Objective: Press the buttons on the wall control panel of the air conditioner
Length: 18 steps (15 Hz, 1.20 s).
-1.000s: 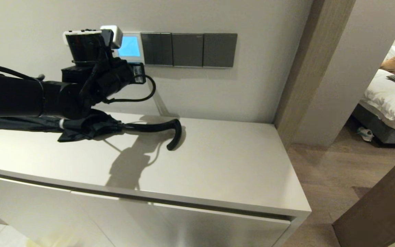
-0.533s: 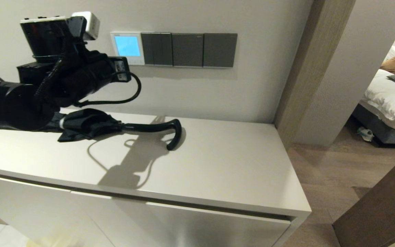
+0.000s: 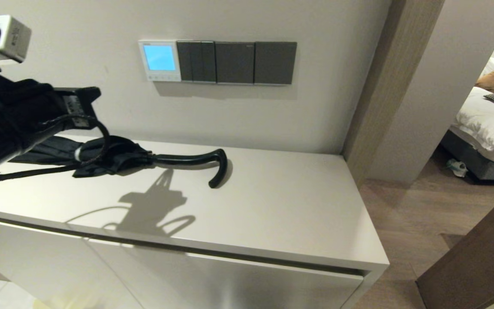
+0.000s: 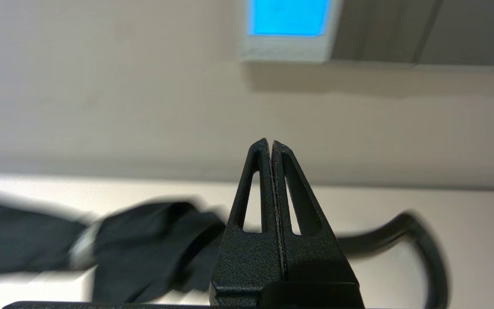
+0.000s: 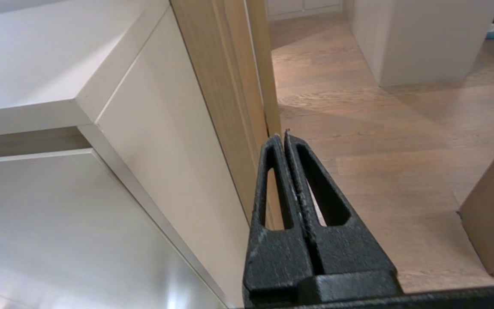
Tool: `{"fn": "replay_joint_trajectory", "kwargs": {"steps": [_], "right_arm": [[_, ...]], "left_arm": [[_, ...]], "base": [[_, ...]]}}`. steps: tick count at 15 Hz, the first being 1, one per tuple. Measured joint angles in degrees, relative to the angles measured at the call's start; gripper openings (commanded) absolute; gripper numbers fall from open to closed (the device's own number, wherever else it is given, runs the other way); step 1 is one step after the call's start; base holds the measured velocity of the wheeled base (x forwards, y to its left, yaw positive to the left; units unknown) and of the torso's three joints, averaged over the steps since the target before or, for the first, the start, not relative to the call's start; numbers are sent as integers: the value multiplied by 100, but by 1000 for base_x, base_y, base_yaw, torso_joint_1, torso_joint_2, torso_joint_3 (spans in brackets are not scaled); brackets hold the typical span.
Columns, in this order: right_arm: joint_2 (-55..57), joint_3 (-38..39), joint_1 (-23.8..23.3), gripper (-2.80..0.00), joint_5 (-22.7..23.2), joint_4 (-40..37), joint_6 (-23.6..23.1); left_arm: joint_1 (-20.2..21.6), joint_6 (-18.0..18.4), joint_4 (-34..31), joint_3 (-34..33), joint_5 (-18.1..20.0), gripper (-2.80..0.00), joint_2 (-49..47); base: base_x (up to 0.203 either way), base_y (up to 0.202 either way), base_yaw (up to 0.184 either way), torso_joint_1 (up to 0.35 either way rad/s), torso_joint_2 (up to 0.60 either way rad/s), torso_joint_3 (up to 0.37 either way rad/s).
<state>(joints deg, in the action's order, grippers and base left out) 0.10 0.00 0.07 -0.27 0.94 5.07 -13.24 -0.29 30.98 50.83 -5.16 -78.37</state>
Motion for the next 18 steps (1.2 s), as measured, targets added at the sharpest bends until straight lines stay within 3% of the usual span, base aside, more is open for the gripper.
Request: {"fn": "replay_joint_trajectory", "kwargs": {"steps": [4, 9, 13, 18], "right_arm": [[0, 0, 0, -280, 0, 0, 0], [0, 0, 0, -280, 2, 0, 0], [0, 0, 0, -280, 2, 0, 0], [0, 0, 0, -280, 0, 0, 0]], "left_arm": [[565, -22, -5, -1261, 160, -280, 1086], [775, -45, 39, -2319, 152, -280, 2074], [943, -100, 533, -3660, 174, -280, 3066], [974, -128, 766, -4648, 158, -280, 3972]], "base": [[0, 0, 0, 0, 0, 0], [0, 0, 0, 0, 0, 0], [0, 0, 0, 0, 0, 0], [0, 0, 0, 0, 0, 0]]}}
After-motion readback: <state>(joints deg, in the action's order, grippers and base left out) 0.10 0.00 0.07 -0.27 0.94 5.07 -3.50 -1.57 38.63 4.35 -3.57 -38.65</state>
